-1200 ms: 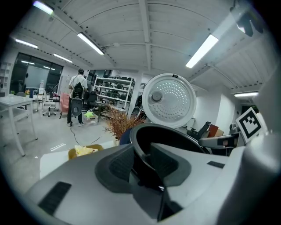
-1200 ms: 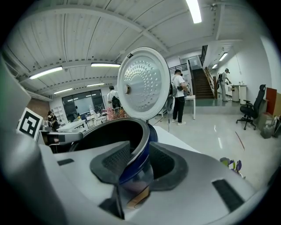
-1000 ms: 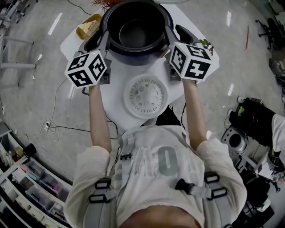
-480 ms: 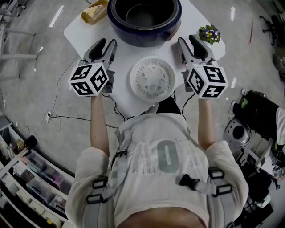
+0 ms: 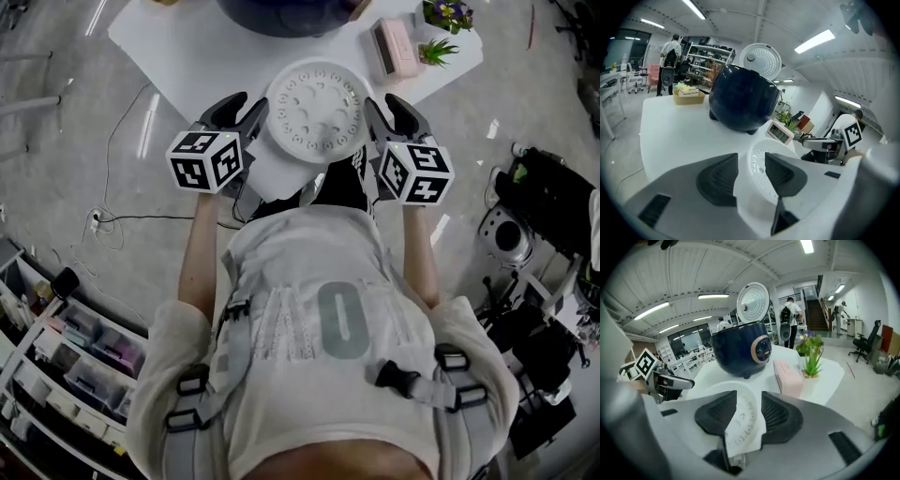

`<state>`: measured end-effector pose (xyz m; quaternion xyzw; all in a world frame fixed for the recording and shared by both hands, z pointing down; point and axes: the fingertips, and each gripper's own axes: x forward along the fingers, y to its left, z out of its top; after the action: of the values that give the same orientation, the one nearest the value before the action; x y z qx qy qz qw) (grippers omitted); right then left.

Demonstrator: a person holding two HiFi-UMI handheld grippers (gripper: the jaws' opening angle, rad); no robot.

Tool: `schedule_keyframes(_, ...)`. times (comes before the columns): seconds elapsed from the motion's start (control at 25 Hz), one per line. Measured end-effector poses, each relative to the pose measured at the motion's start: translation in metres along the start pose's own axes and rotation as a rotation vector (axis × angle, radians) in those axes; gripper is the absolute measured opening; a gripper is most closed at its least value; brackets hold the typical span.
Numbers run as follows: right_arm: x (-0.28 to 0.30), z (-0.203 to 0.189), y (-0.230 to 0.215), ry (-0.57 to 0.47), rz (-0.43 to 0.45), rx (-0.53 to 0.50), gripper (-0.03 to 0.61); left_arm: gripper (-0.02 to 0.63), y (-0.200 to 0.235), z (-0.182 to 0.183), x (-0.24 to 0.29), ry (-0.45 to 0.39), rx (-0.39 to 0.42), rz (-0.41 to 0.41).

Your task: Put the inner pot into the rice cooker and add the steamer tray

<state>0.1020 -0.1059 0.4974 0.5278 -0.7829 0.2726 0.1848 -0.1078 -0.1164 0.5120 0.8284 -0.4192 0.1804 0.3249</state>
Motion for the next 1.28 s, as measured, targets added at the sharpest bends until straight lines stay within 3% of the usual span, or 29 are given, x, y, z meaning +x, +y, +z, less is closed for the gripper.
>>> schedule_keyframes(0.24, 0.005, -0.05, -0.009, 0.065, 0.004, 0.138, 0.179, 0.166, -0.003, -0.029, 0.011, 0.064, -0.027, 0.002)
schedule_keyframes(0.44, 0.013, -0.063, -0.01, 0.082, 0.013, 0.195, 0.181, 0.164, -0.004, -0.041, 0.018, 0.087, -0.059, 0.008)
schedule_keyframes(0.84, 0.018, -0.075, -0.011, 0.125, 0.043, 0.211, 0.149, 0.154, -0.008, -0.042, 0.026, 0.114, -0.059, 0.025)
schedule_keyframes(1.16, 0.018, -0.075, -0.008, 0.125, 0.069, 0.215, 0.104, 0.087, -0.001, -0.045, 0.027, 0.135, -0.038, 0.07)
schedule_keyframes(1.28, 0.02, -0.075, -0.011, 0.12, 0.071, 0.269, 0.094, 0.083, -0.002, -0.044, 0.028, 0.136, -0.027, 0.072)
